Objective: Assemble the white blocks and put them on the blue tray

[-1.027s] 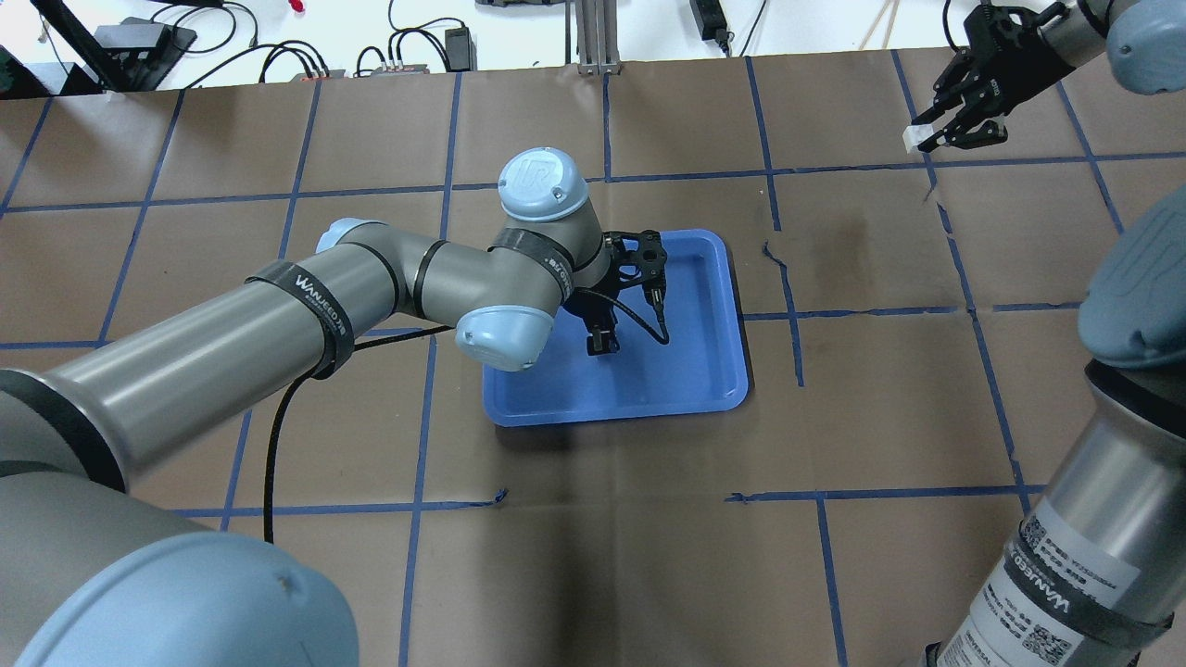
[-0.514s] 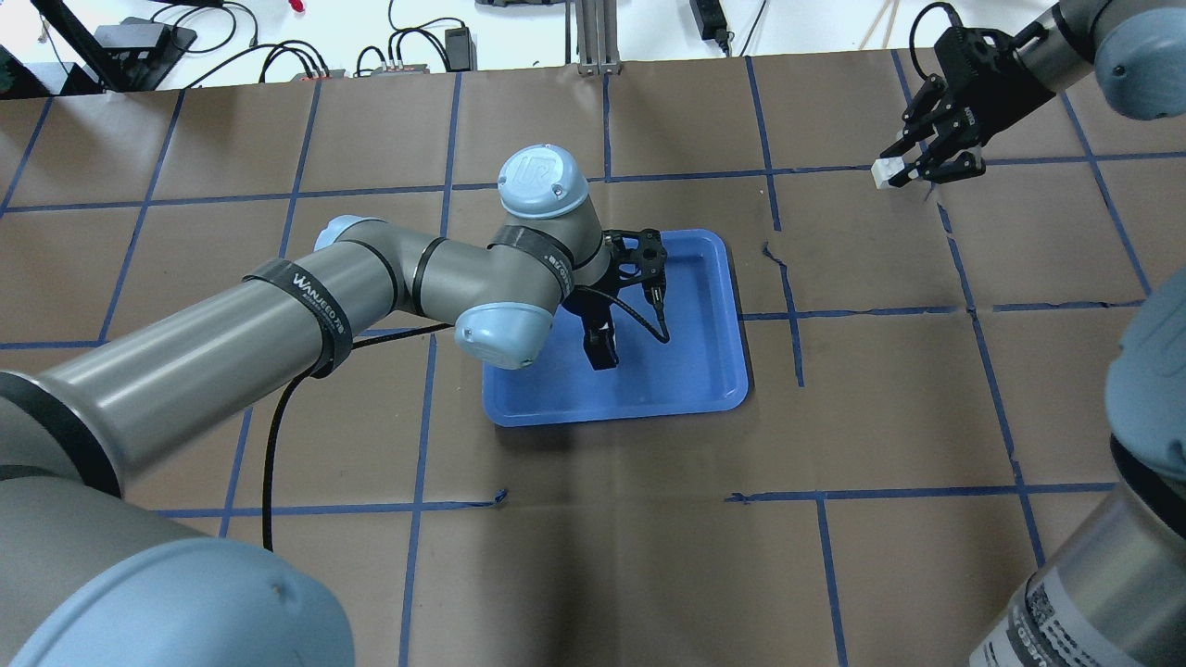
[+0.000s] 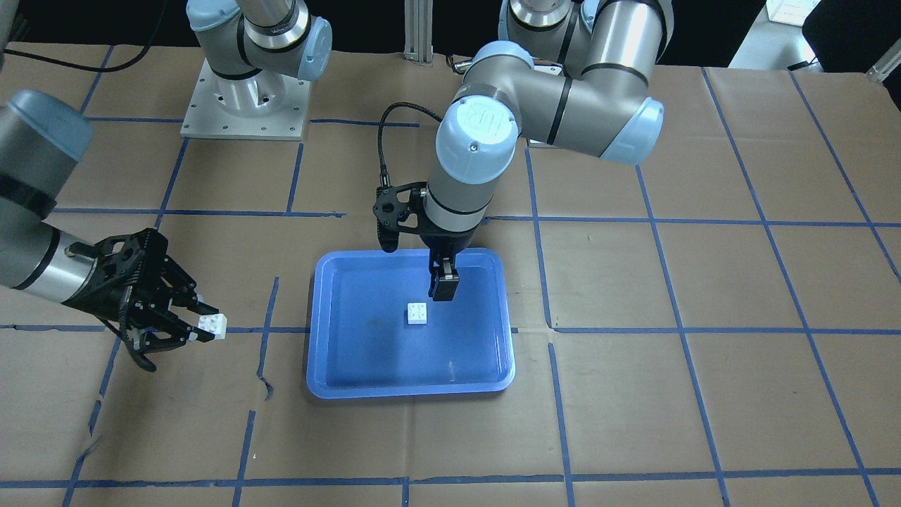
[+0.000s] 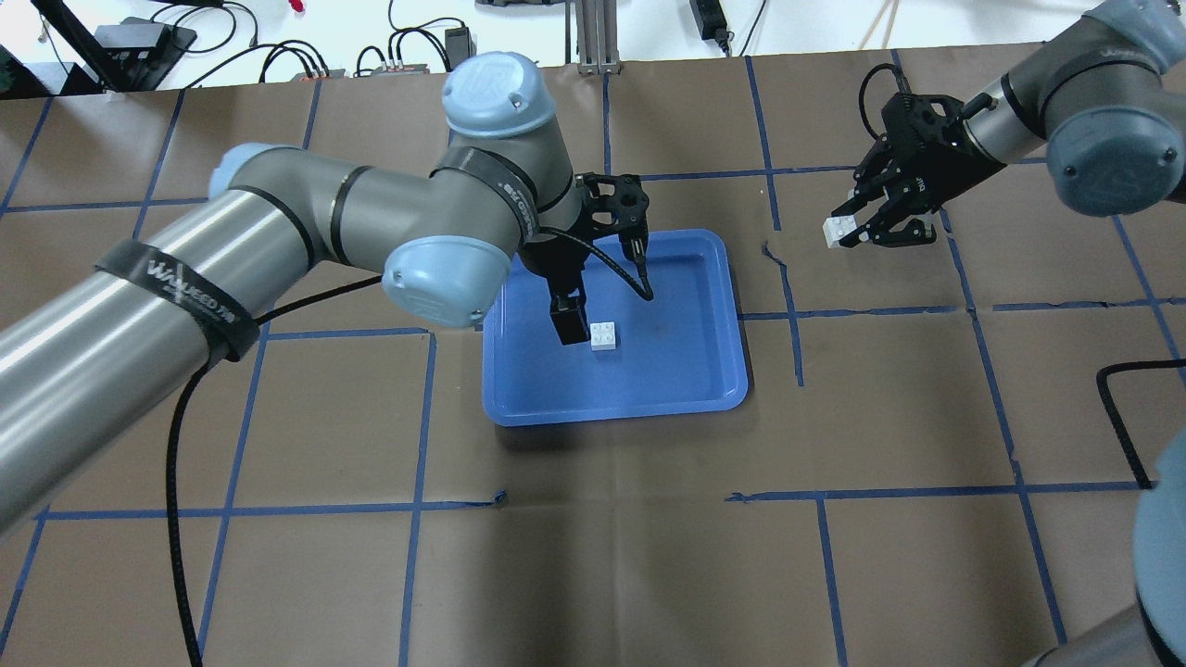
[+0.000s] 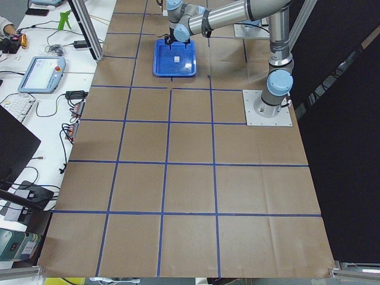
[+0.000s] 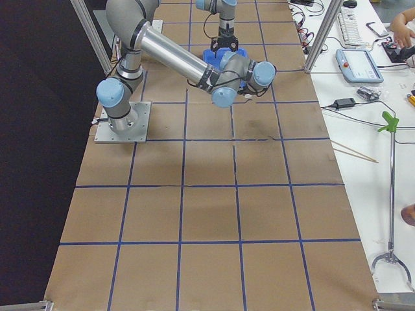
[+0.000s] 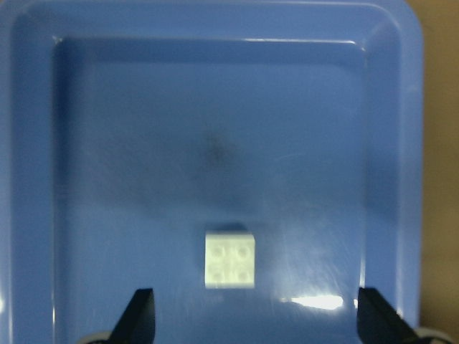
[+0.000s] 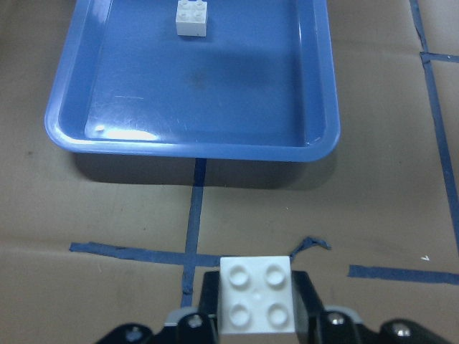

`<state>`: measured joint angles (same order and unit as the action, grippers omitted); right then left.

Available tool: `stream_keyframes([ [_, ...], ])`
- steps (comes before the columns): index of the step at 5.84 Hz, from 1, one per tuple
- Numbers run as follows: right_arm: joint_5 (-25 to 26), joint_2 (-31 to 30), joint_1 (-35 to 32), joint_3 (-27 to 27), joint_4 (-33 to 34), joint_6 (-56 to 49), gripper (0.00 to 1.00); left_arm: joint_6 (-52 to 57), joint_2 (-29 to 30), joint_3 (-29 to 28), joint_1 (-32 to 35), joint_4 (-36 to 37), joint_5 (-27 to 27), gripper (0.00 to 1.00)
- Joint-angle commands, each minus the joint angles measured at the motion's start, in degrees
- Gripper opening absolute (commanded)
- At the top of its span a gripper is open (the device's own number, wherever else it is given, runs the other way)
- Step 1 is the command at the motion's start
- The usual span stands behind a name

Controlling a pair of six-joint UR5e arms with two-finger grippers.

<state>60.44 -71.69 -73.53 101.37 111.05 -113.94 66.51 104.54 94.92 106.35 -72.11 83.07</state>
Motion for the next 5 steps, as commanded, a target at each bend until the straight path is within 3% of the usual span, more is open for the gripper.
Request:
stream_keyframes([
  [1, -0.1, -1.4, -6.2, 7.7, 13.0, 9.5, 0.35, -4.4, -12.6, -1.8, -7.8, -17.2, 1.0, 0.99],
  [2, -0.1, -0.5, -12.1, 8.3, 21.2, 20.3, 0.35, -10.6, -16.8, -2.1, -11.3, -21.8, 5.7, 0.99],
  [3, 0.1, 0.8, -17.2, 8.3, 27.7, 31.3, 0.35, -20.5, -18.0, -3.0, -11.5, -22.2, 6.0, 0.99],
  [4, 0.2, 3.1, -21.8, 8.3, 32.9, 37.4, 0.35, -41.2, -17.4, -4.2, -11.7, -18.2, 5.9, 0.99],
  [5, 0.3, 5.2, -24.8, 8.4, 36.6, 39.8, 0.35, -53.1, -17.5, -3.9, -11.7, -14.2, 6.1, 0.99],
])
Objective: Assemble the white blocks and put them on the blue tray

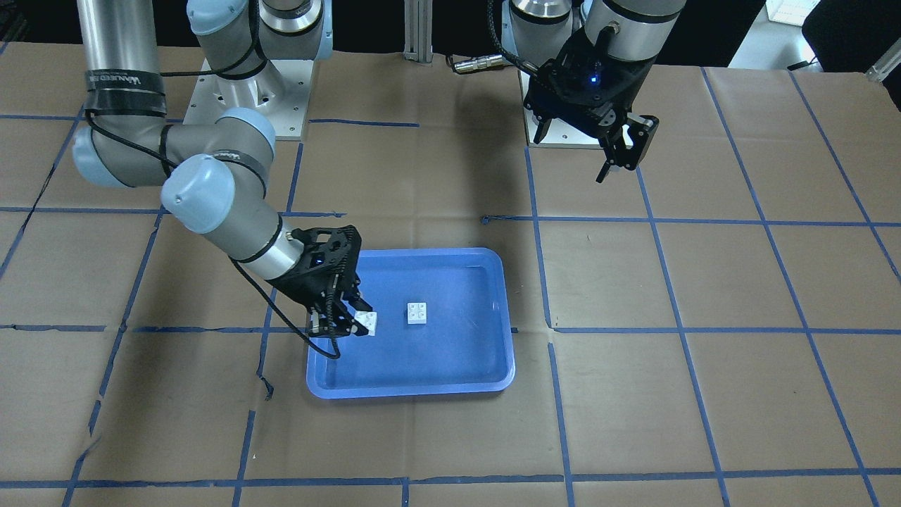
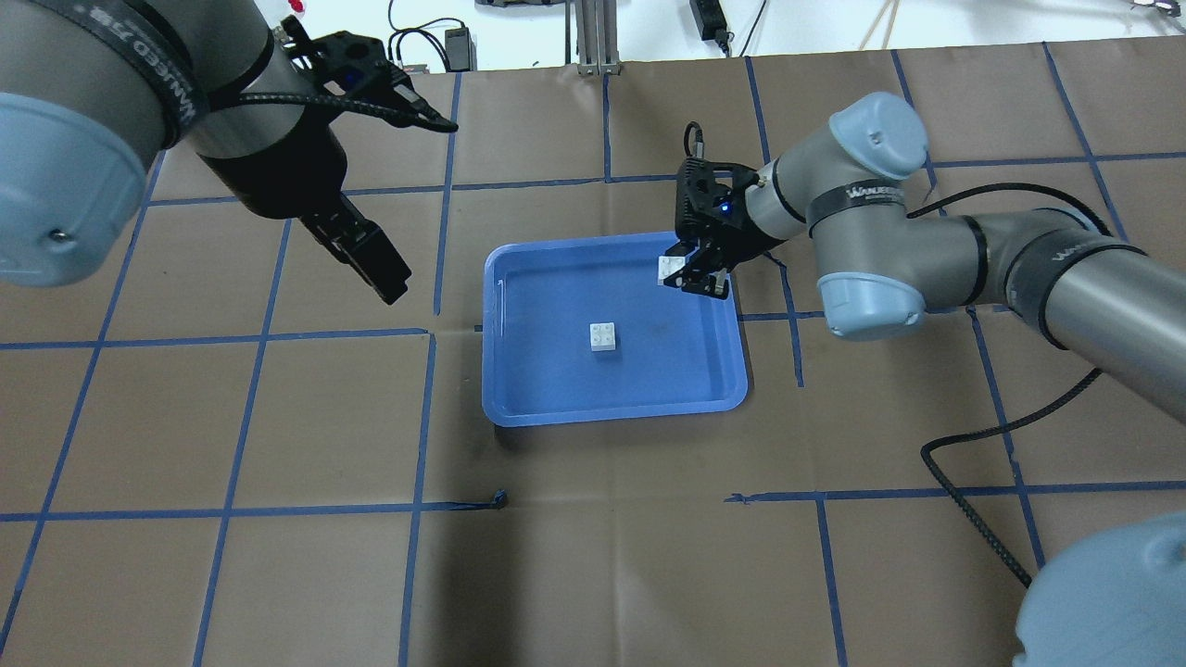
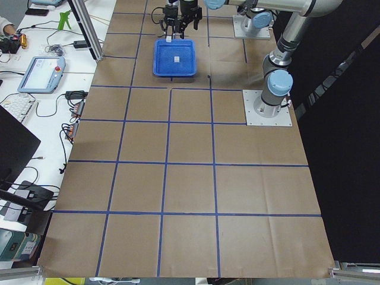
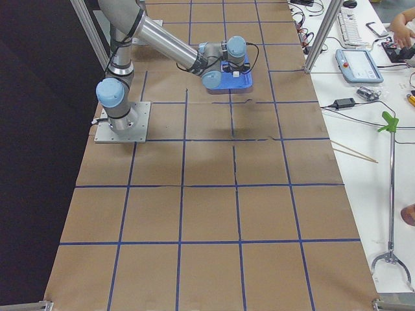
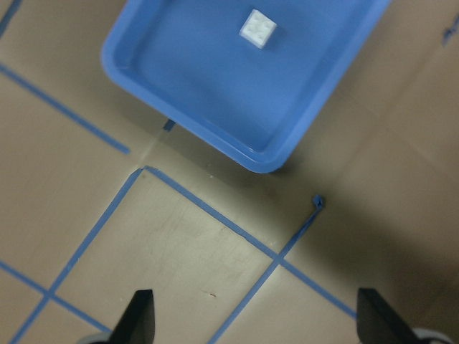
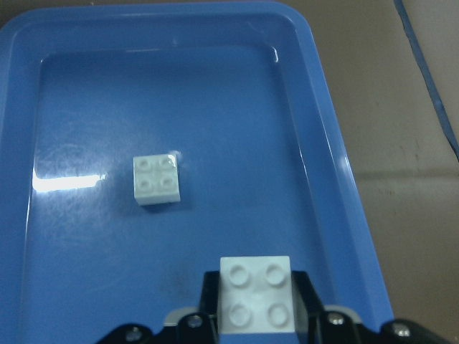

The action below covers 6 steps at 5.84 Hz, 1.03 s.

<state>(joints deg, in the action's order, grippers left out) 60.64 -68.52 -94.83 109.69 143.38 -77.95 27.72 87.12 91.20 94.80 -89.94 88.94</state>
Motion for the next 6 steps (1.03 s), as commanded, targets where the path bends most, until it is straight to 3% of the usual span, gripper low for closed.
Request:
stream_keyframes([
  [1, 0.0, 3.8, -3.5, 0.3, 5.3, 3.2, 0.34, -17.1, -0.4, 0.6, -0.1, 9.9, 1.9, 0.99],
  [2, 0.1, 5.0, -3.4, 0.4, 7.1, 2.2, 0.33, -18.7, 0.2, 1.5, -0.3, 16.7, 4.0, 0.99],
  [3, 0.3, 5.1, -3.2, 0.3, 7.4, 0.8, 0.32, -21.2, 1.4, 1.6, -0.8, 15.6, 3.7, 0.99],
  [6, 0.9, 5.0, -2.6, 0.8, 7.0, 0.2, 0.27, -24.4, 0.7, -4.9, -1.6, -0.1, 3.4, 0.99],
])
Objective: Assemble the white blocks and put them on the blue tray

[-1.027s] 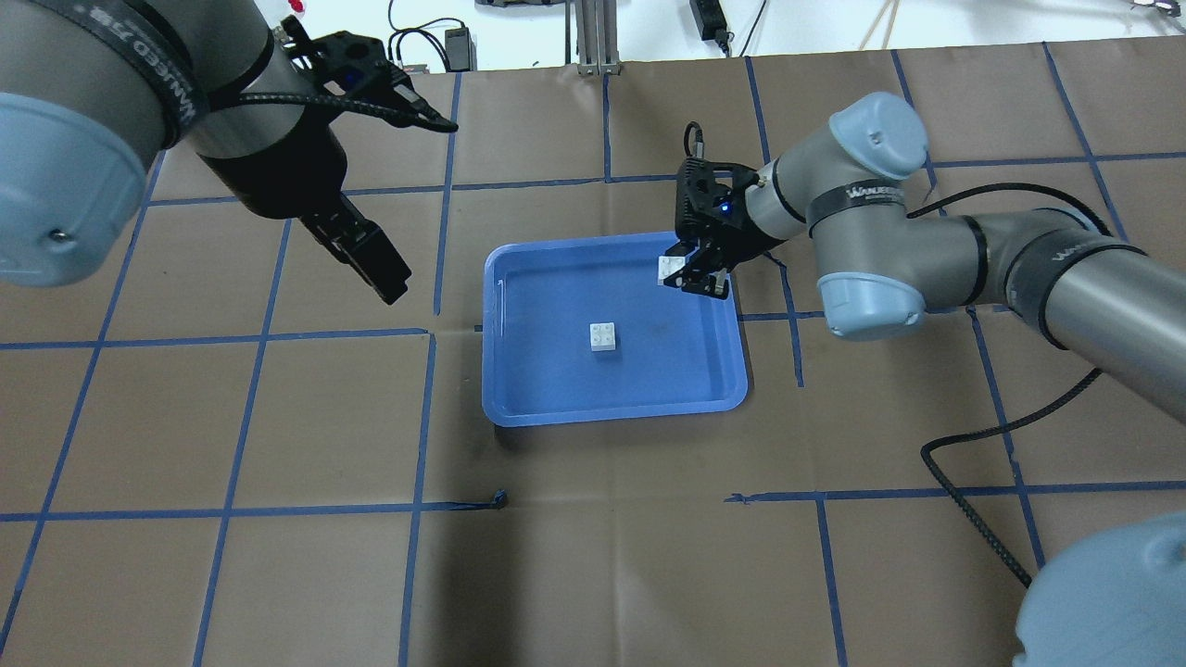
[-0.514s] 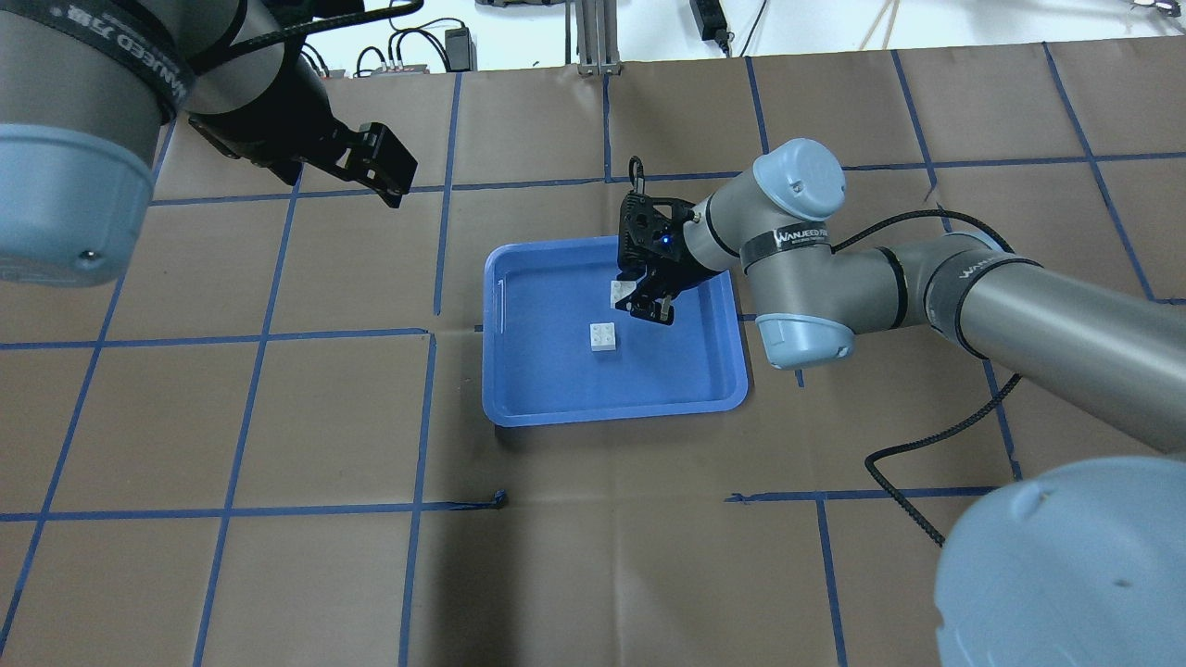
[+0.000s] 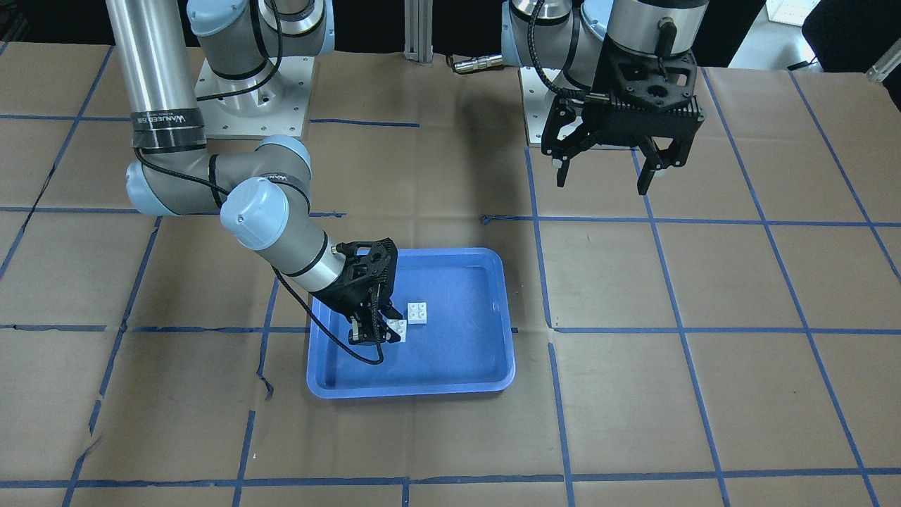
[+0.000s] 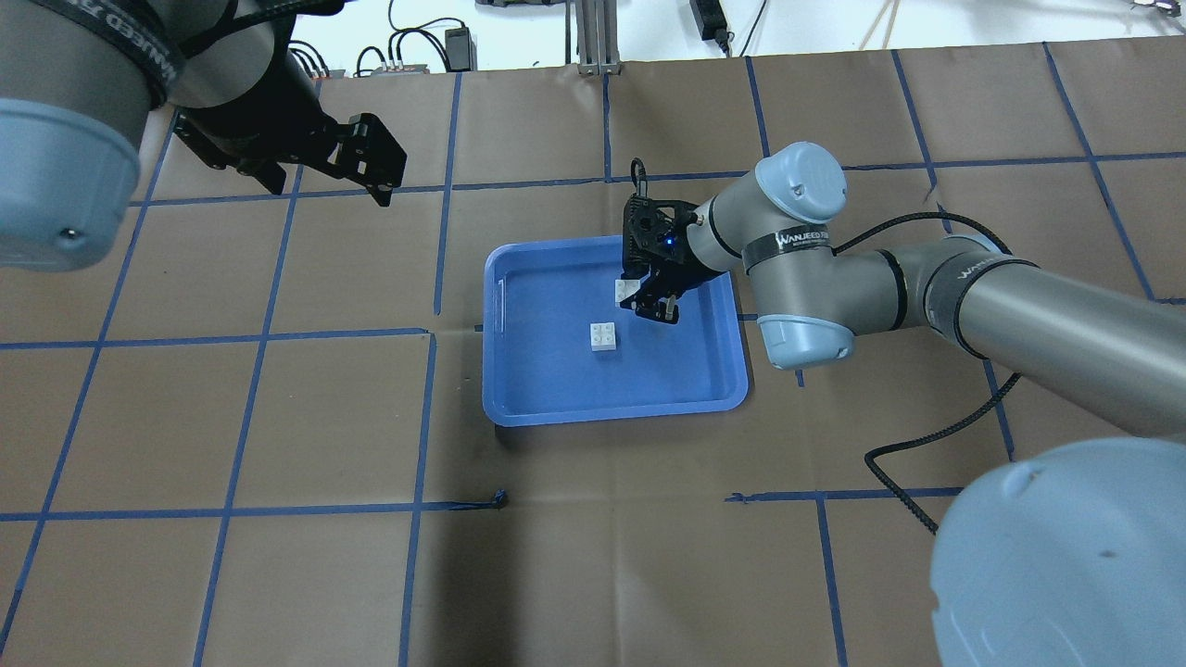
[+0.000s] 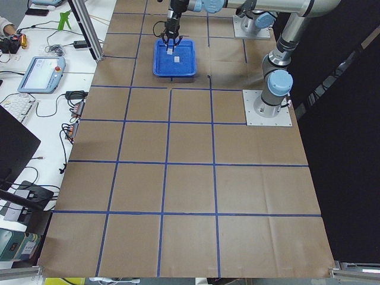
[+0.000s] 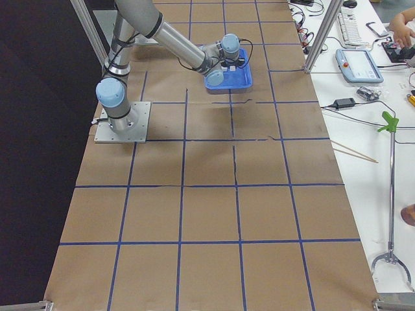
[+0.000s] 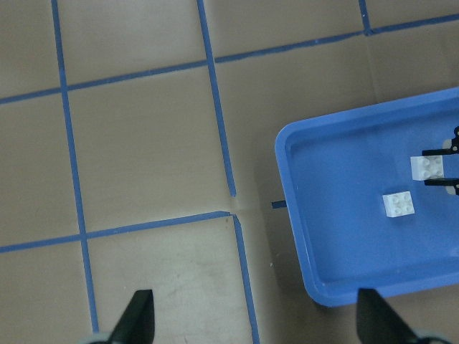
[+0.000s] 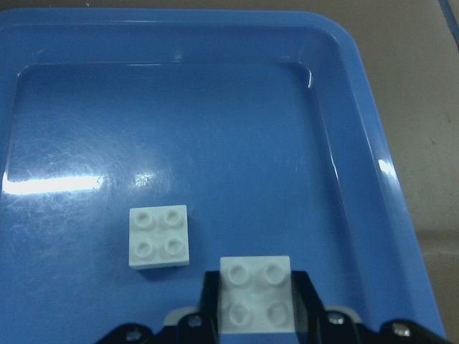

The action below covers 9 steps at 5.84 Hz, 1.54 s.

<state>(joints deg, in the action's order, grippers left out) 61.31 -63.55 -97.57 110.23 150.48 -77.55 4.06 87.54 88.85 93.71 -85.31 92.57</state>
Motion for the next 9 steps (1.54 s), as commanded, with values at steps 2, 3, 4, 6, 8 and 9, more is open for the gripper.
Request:
stream_keyframes([
  [2, 0.0, -0.4, 0.2, 4.9, 5.3, -0.8, 0.27, -6.1, 0.8, -3.1, -1.2, -5.3, -0.8, 0.99],
  [3, 0.0, -0.4, 0.1, 5.0, 5.4, -0.2, 0.27, -6.0, 0.5, -2.5, -1.2, -4.9, -1.2, 0.99],
  [4, -0.3, -0.4, 0.0, 5.2, 5.3, -0.1, 0.27, -6.0, 0.1, -2.2, -1.2, -4.9, -1.1, 0.99],
  [6, -0.5, -0.4, -0.2, 5.2, 5.2, -0.1, 0.27, -6.0, 0.0, -1.8, -1.3, -4.8, -1.2, 0.99],
  [8, -0.4, -0.4, -0.2, 7.1, 5.3, -0.2, 0.27, -6.1, 0.0, -1.8, -1.4, -4.6, -1.0, 0.99],
  [9, -0.5, -0.5, -0.2, 7.1, 5.4, -0.2, 0.27, -6.1, 0.0, -1.9, -1.4, -4.6, -0.9, 0.99],
])
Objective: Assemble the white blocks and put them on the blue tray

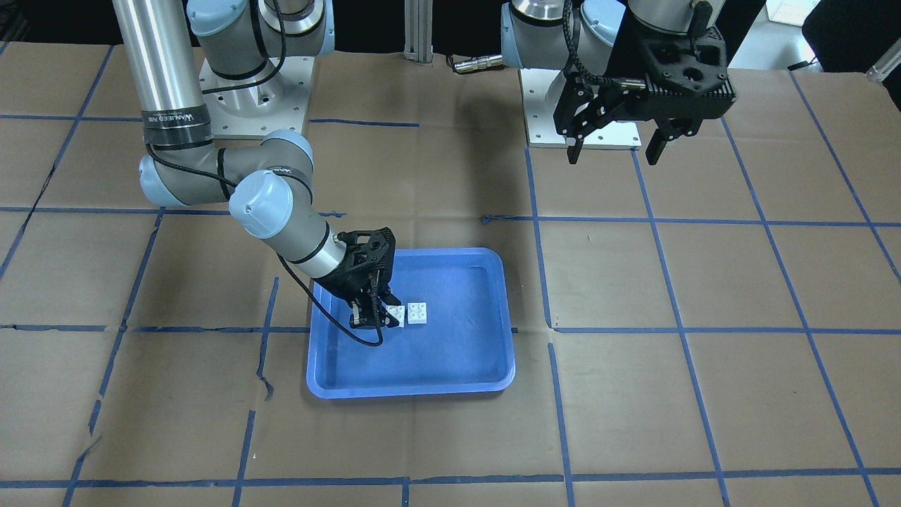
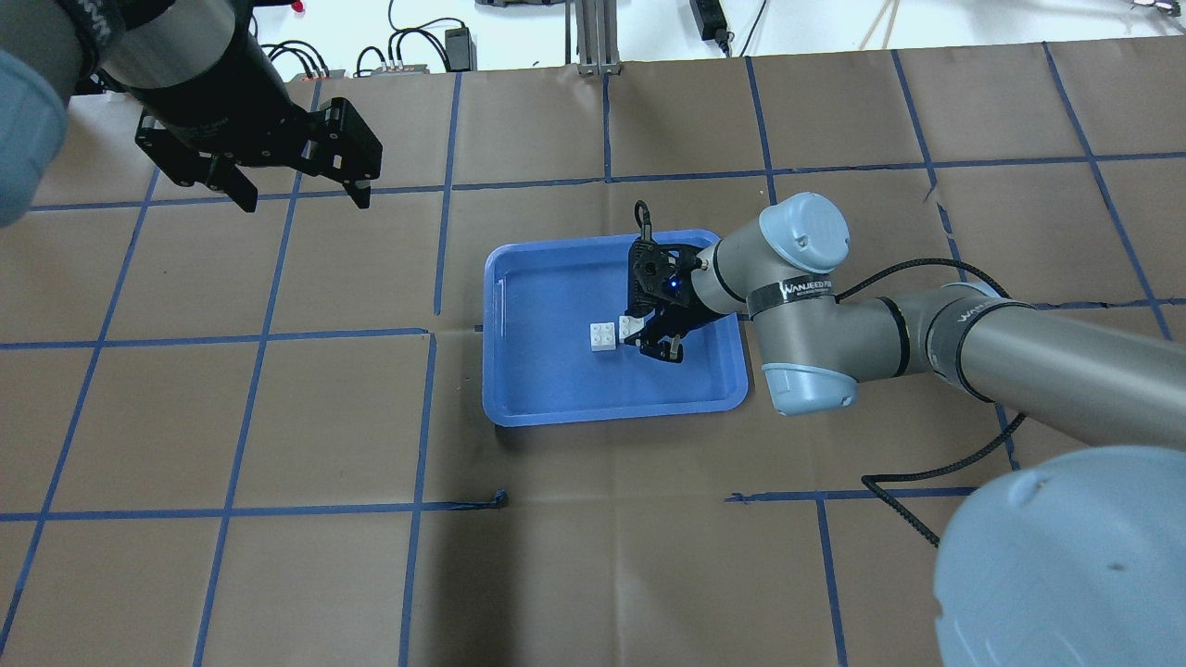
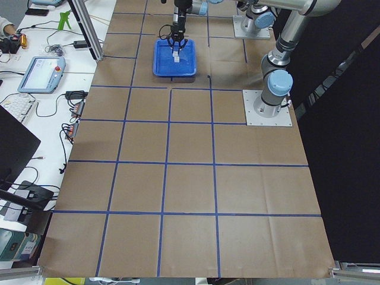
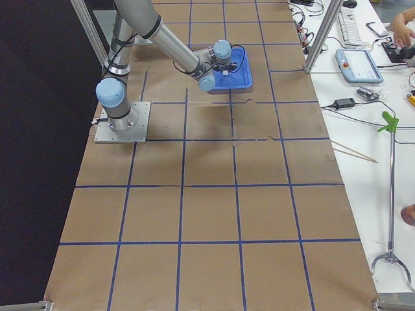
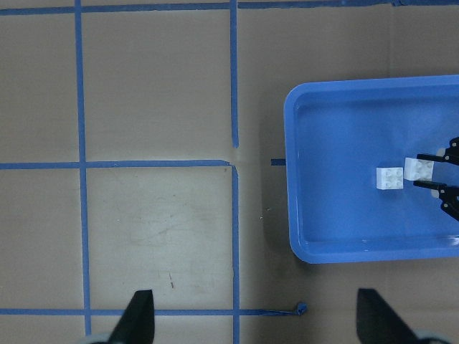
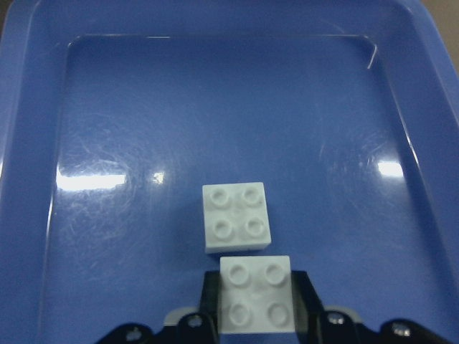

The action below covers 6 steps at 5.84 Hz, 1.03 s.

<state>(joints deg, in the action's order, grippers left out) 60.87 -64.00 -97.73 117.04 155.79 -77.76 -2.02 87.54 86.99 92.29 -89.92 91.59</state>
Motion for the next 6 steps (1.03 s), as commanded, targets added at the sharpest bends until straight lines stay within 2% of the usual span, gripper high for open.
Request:
stream_keyframes([
  [1, 0.0, -0.1, -0.3, 0.3, 0.0, 0.1, 0.27, 0.1, -0.1, -0.1, 0.0, 0.0, 0.0, 0.99],
  [6, -0.1, -0.1, -0.6, 0.3, 0.0, 1.3, 0.27, 0.0, -0.6, -0.1, -0.2, 0.1, 0.3, 0.99],
])
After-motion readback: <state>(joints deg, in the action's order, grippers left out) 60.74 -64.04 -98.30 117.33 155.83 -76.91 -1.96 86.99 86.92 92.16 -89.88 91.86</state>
